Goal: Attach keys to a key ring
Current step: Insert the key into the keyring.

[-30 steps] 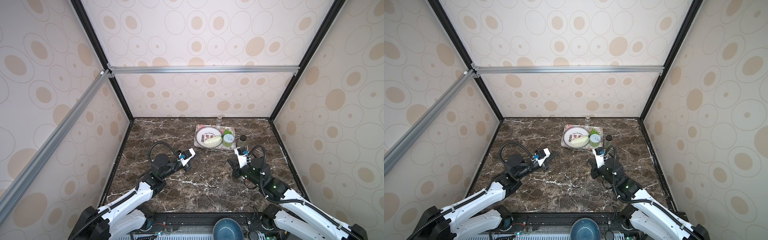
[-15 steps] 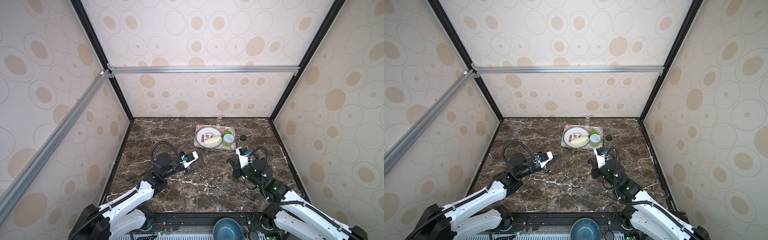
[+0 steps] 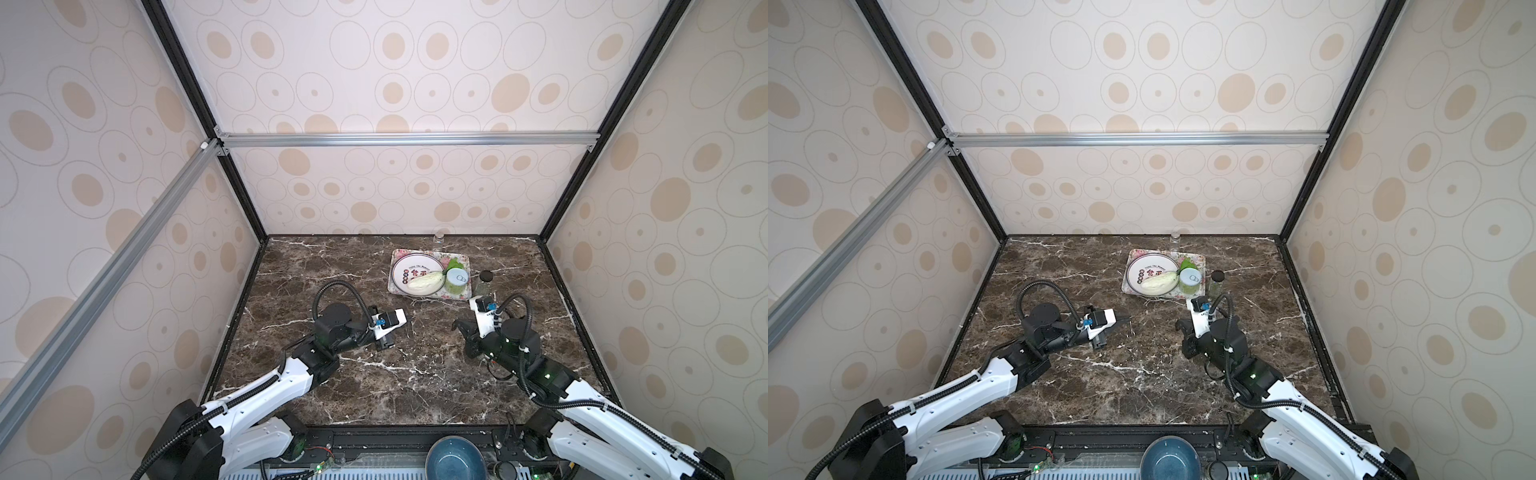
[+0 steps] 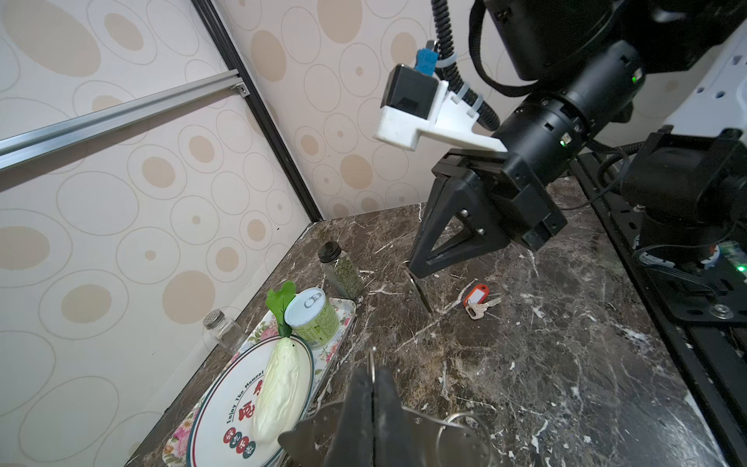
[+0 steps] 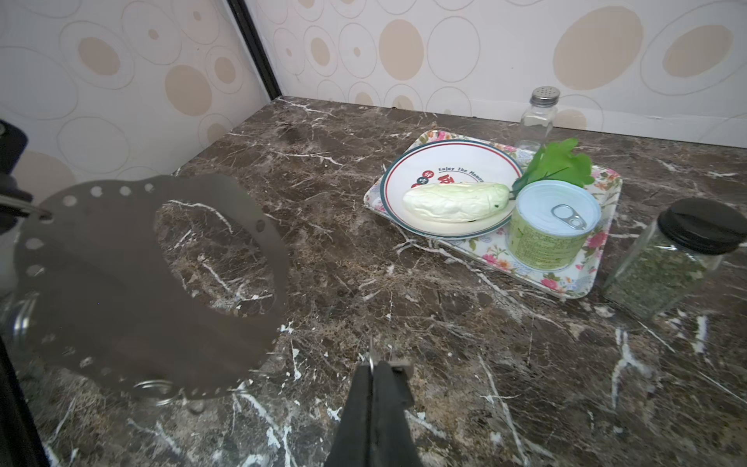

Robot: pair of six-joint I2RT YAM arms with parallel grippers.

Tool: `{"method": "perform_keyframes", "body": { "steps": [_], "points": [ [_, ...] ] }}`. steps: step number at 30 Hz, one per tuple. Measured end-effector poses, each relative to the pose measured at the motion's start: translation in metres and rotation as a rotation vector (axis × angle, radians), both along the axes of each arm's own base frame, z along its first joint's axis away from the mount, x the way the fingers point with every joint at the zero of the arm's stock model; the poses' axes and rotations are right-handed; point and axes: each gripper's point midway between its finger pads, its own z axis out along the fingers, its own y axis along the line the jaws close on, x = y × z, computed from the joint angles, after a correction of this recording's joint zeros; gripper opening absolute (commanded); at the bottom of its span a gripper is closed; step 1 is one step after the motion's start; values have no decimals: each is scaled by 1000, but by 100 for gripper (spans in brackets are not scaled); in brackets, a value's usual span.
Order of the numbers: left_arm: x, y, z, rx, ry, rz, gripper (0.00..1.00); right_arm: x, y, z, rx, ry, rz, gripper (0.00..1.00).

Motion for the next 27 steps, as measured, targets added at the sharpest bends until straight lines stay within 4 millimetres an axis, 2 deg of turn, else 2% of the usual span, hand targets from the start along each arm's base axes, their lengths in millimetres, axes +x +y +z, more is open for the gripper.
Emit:
{"method": "perform_keyframes", "body": {
  "steps": [12,22,27],
  "points": [
    [-5,-5,3,15,-27,-28,0,-15,22,-1,10,5,154,0],
    [-5,-8,4,23,-37,-37,0,-21,24,18,47,-64,179,0],
    [-3,-12,-6,42,-13,-45,0,-26,22,19,55,-80,188,0]
  ]
}}
